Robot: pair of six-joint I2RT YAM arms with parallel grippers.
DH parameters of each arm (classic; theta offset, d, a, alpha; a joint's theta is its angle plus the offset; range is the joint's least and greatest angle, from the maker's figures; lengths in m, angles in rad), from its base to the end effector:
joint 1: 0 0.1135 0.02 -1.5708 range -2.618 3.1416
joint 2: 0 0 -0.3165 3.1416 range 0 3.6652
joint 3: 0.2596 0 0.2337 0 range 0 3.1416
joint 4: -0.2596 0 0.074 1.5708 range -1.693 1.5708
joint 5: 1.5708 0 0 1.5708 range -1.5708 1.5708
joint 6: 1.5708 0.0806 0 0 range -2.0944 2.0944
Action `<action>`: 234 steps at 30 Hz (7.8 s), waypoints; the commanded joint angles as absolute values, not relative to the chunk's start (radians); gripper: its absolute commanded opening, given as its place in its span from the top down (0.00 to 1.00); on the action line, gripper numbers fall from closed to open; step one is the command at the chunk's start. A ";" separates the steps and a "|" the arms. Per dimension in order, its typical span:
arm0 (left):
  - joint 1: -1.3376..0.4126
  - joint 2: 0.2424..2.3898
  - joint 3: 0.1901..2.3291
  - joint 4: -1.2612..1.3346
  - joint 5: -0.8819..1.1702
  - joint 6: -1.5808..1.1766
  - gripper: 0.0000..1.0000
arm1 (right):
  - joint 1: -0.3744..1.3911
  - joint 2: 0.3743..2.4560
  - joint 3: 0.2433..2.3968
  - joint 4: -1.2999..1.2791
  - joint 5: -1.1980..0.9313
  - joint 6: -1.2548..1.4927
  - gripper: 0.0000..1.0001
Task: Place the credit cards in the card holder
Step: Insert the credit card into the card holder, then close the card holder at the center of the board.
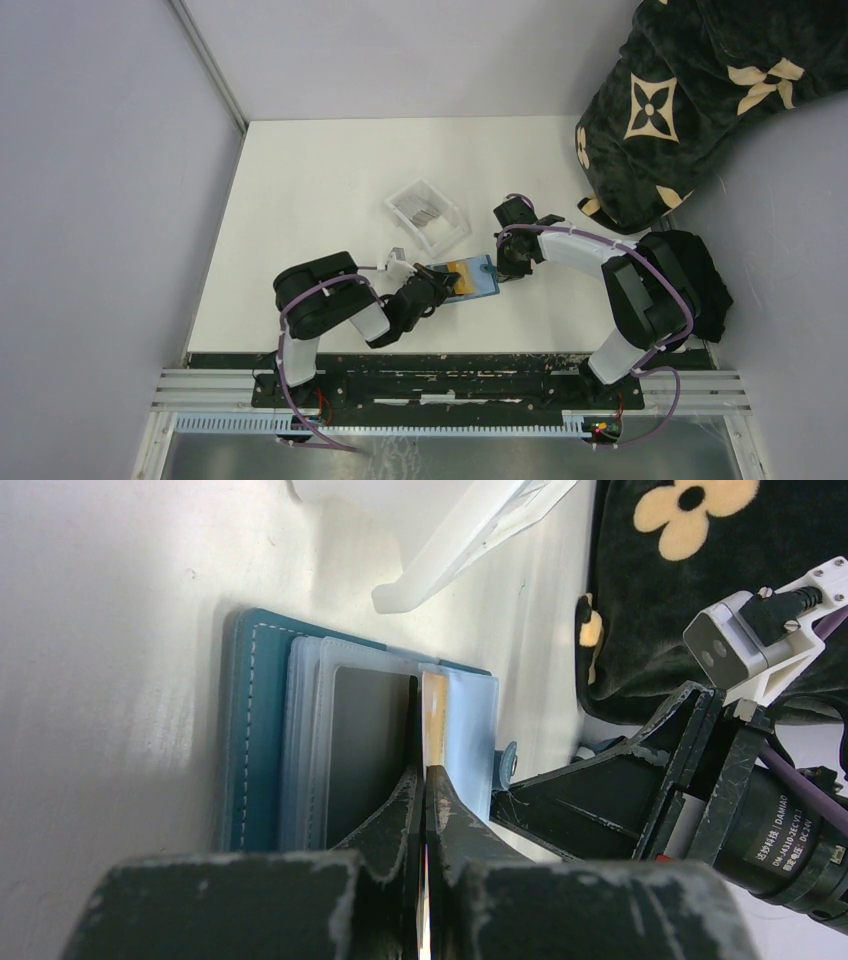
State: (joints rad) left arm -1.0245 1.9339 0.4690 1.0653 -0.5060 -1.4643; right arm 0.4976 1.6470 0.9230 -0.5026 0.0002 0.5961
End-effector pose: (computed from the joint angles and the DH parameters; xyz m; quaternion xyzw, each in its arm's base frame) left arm 0.2147 -0.2780 0.1349 -0.3110 0.7572 -0.4400 0.3692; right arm 0.2682 0.1457 0.1789 0.0485 0.9840 0.0890 0.1463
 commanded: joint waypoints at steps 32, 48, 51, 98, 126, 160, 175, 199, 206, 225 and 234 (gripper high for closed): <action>-1.031 1.787 0.724 0.191 -0.314 -1.092 0.44 | 0.513 1.647 0.948 -0.478 0.025 0.613 0.83; -1.044 1.587 0.625 0.049 -0.568 -1.234 0.58 | 0.512 1.640 0.919 -0.456 0.007 0.618 0.83; -1.053 1.580 0.625 0.059 -0.590 -1.235 0.66 | 0.515 1.639 0.926 -0.457 0.004 0.617 0.83; -1.082 1.498 0.651 -0.009 -0.747 -1.201 0.48 | 0.538 1.708 0.992 -0.454 -0.017 0.602 0.81; -1.053 1.624 0.703 0.048 -0.640 -1.119 0.50 | 0.543 1.722 1.016 -0.452 -0.035 0.604 0.81; -1.053 1.654 0.729 0.243 -0.592 -1.046 0.51 | 0.584 1.716 1.028 -0.463 -0.022 0.614 0.80; -1.052 1.688 0.772 0.300 -0.551 -1.025 0.51 | 0.621 1.726 1.037 -0.463 -0.012 0.630 0.80; -1.049 1.525 0.785 0.130 -0.653 -0.962 0.44 | 0.623 1.632 1.111 -0.557 0.149 0.561 0.55; -1.039 1.375 0.722 0.054 -0.735 -0.975 0.30 | 0.625 1.600 1.140 -0.578 0.162 0.550 0.49; -0.858 1.313 0.444 0.190 -0.495 -1.062 0.26 | 0.645 1.683 1.181 -0.599 0.161 0.539 0.50; -0.736 1.467 0.421 0.463 -0.143 -1.020 0.26 | 0.630 1.724 1.187 -0.598 0.156 0.529 0.50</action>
